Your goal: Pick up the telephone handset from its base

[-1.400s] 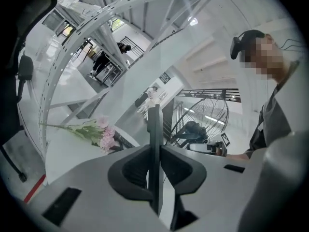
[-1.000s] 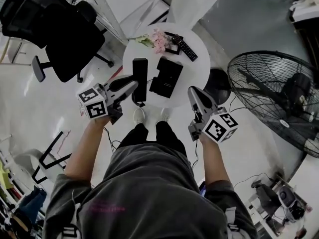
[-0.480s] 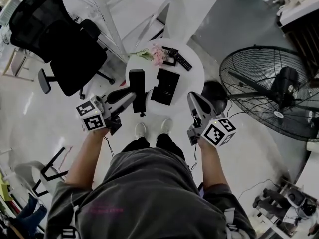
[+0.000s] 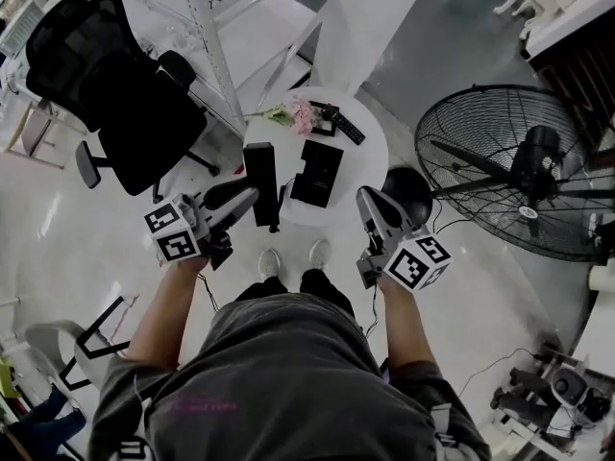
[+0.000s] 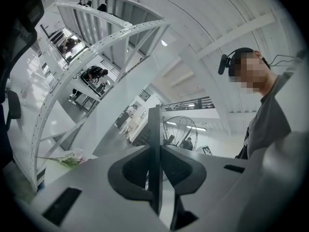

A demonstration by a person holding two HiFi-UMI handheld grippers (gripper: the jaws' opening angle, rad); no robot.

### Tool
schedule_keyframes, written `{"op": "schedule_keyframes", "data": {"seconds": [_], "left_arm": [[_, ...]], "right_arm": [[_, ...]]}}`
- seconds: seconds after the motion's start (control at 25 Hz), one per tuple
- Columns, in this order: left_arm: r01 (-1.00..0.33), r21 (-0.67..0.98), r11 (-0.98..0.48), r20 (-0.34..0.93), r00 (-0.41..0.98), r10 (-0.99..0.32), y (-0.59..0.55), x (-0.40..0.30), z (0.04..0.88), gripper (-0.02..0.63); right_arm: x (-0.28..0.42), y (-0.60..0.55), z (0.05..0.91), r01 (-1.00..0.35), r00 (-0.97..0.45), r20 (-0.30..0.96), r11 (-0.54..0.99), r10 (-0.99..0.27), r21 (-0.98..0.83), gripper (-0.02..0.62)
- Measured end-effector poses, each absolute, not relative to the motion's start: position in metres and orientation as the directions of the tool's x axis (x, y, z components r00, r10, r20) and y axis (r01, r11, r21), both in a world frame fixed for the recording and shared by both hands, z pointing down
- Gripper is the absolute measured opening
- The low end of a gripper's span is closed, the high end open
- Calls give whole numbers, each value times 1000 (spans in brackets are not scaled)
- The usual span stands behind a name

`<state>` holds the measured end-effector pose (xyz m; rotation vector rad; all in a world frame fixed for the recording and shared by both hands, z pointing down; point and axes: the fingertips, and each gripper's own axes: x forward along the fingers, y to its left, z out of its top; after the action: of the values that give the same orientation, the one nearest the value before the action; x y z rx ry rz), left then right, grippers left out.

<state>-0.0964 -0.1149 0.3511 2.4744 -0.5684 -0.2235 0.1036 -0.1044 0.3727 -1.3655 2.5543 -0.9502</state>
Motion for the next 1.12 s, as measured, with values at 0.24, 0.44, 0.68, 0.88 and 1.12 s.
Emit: {"op": "schedule_keyframes", "data": {"seconds": [0.24, 0.44, 0.68, 0.88, 1.12], "left_arm": [[-331, 568, -753, -63, 895, -441, -109, -98, 336, 78], [-325, 558, -763, -77, 896, -438, -104, -97, 328, 78], [-317, 561, -765, -77, 900, -429, -101, -92, 330, 78], [-315, 565, -763, -76, 900, -428, -101, -88, 330, 78], [-319, 566, -760, -73, 899, -432, -101, -86, 331, 78]], "right_arm": [[100, -99, 365, -726, -595, 195, 417, -780, -547, 20], [95, -93, 361, -727, -604, 193, 434, -774, -533, 20], [93, -88, 363, -726, -609, 195, 441, -769, -527, 20], [95, -89, 363, -725, -609, 195, 439, -769, -530, 20], [92, -90, 366, -724, -617, 203, 448, -760, -524, 20]]}}
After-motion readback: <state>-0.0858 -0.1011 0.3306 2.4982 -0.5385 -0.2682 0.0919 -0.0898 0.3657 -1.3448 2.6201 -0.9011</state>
